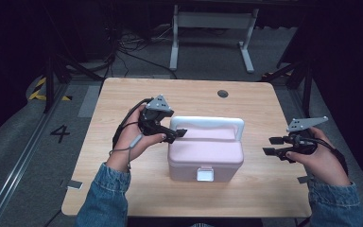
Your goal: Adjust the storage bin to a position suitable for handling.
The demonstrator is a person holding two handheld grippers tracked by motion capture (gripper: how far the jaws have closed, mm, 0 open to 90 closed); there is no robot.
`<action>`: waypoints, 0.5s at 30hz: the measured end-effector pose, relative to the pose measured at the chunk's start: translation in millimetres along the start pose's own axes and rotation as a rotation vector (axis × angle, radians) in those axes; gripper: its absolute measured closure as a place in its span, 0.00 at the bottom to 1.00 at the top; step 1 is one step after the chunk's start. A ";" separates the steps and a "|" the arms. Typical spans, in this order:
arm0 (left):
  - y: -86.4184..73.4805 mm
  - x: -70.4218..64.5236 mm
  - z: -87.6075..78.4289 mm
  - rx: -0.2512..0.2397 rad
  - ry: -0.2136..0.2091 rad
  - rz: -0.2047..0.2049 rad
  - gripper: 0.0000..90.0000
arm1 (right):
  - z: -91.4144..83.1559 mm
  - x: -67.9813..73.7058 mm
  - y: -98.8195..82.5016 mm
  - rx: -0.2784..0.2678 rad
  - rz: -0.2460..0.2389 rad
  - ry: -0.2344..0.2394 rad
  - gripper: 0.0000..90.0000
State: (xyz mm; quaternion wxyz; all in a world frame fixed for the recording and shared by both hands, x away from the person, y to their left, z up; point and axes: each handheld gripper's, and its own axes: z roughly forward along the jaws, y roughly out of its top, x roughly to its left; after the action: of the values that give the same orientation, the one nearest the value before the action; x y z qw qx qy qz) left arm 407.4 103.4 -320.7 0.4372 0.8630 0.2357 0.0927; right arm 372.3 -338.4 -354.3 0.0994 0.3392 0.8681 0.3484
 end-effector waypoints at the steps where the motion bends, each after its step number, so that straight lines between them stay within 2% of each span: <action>1: -0.6 -0.1 1.7 0.002 -0.001 0.002 0.21 | 0.3 0.1 -0.1 0.000 0.000 -0.001 0.52; 7: -5.2 -0.5 11.5 -0.011 0.001 0.001 0.27 | 2.5 0.7 -0.1 0.006 -0.002 0.005 0.52; 10: -6.1 -0.7 14.4 -0.020 -0.007 0.003 0.37 | 3.8 1.2 0.0 0.012 -0.007 0.010 0.52; 15: -4.7 -2.9 16.1 -0.061 -0.008 -0.001 0.47 | 4.1 1.3 -0.1 0.011 -0.006 0.010 0.52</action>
State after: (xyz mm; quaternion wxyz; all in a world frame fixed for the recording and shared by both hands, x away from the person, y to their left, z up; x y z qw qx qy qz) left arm 409.3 92.9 -333.9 0.4643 0.8495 0.2314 0.0962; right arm 373.0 -335.4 -357.3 0.0945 0.3353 0.8716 0.3450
